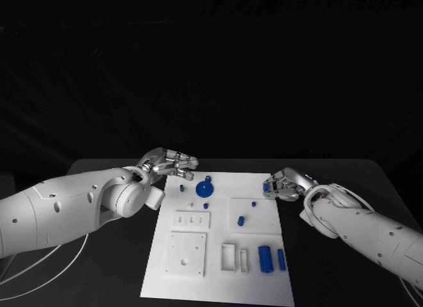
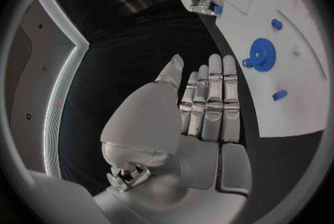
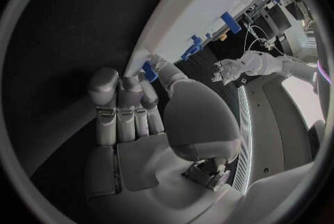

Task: Assemble the parts on the task board

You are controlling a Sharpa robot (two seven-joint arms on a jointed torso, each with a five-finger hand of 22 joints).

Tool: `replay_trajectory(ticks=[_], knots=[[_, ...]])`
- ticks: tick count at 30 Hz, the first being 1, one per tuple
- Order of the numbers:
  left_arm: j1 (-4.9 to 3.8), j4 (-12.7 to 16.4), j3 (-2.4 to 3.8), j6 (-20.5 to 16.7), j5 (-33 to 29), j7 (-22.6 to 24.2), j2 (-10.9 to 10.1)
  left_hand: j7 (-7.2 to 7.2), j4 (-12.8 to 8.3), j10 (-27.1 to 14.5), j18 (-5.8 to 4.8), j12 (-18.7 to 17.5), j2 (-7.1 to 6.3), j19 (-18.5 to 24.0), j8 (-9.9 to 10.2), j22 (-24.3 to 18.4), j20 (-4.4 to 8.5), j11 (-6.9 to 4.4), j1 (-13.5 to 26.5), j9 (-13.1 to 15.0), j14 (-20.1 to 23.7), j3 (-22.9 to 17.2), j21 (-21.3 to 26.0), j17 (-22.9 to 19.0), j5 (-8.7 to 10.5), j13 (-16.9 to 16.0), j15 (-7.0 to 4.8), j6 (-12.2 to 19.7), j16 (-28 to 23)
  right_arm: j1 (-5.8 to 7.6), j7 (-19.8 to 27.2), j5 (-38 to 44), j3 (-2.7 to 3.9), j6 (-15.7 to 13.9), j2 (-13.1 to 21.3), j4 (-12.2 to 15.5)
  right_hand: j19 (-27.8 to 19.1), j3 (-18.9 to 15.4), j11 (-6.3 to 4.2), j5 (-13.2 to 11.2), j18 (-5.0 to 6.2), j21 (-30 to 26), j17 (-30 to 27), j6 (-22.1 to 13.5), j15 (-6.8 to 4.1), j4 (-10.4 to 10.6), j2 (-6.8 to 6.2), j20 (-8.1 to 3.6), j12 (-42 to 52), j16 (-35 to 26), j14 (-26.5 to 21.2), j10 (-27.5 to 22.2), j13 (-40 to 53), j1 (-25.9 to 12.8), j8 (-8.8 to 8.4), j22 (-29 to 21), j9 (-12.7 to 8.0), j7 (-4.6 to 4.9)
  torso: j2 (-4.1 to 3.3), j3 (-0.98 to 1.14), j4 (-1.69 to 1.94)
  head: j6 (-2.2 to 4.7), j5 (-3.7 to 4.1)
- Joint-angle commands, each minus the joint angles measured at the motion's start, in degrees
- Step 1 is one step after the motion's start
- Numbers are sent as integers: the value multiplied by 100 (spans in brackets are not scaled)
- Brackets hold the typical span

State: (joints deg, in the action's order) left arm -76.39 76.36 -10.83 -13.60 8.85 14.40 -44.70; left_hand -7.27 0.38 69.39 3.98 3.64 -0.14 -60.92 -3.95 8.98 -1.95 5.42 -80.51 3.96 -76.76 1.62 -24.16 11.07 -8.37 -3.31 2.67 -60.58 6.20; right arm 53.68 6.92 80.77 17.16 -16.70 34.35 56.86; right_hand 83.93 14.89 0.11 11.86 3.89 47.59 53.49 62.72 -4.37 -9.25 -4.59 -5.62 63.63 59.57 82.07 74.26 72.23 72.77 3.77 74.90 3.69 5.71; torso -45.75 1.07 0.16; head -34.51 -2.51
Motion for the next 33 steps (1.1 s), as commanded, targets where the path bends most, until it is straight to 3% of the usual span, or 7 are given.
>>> replay_trajectory(ticks=[1,13,24,27,29,33], knots=[[-2,9,4,85,9,8,11,-18,-5,-45,-34,-24,43,32,32,-8,10,1,5,-3,20,27,-17,2,3,-8,16,21,-17,-5,19,62,-2,115,-14,-5,341,105,-12,-61,49,24,11,79,7,-22,47,12,29,18,18,21,13,-31,-22,574,-2,-15,-4,-4,0,-1,-5],[-2,9,4,92,14,-11,11,-18,-5,-45,-34,-24,43,32,32,-8,10,1,5,-3,20,27,-17,2,3,-8,16,21,-17,-5,-1,63,-2,62,-21,-7,341,255,-37,-94,38,31,26,249,-11,-72,110,-4,52,28,22,39,32,-88,-19,575,3,-62,0,-8,4,-12,-6],[-2,8,4,90,41,-35,13,-12,-12,8,-33,-21,65,38,29,-4,13,-16,-5,-1,16,29,-33,4,9,-8,8,17,-12,-5,-115,65,-3,-282,-7,35,344,389,-112,-270,5,33,47,643,-65,-122,242,-56,68,31,27,71,53,-67,-13,572,47,-183,2,-11,5,-22,-8],[-2,14,5,87,59,-52,8,8,13,139,-41,-21,85,24,30,2,29,-57,16,0,-10,32,-47,15,9,-9,-11,-13,10,-5,-155,60,-3,-322,14,96,343,367,-118,-289,-1,27,48,667,-76,-121,243,-68,63,25,24,73,54,-90,-15,569,49,-194,3,-14,5,-28,1],[-5,28,11,68,66,-49,-4,41,180,311,-49,-1,164,-33,30,13,52,-116,207,-2,-110,62,-76,50,-170,-15,-50,-24,88,-5,-186,58,-2,-325,41,161,343,367,-119,-401,-3,30,58,668,-83,-130,270,-77,56,27,24,70,53,-71,-14,569,48,-194,6,-20,4,-29,11],[-35,43,20,12,144,-96,-30,114,209,745,-101,5,166,-230,26,110,205,-271,186,3,-337,38,-256,226,-212,-22,-198,-154,433,4,-256,55,-2,-306,116,332,345,363,-122,-526,-8,42,74,682,-84,-132,287,-79,53,31,26,73,55,-66,-14,572,50,-201,21,-28,4,-9,4]])
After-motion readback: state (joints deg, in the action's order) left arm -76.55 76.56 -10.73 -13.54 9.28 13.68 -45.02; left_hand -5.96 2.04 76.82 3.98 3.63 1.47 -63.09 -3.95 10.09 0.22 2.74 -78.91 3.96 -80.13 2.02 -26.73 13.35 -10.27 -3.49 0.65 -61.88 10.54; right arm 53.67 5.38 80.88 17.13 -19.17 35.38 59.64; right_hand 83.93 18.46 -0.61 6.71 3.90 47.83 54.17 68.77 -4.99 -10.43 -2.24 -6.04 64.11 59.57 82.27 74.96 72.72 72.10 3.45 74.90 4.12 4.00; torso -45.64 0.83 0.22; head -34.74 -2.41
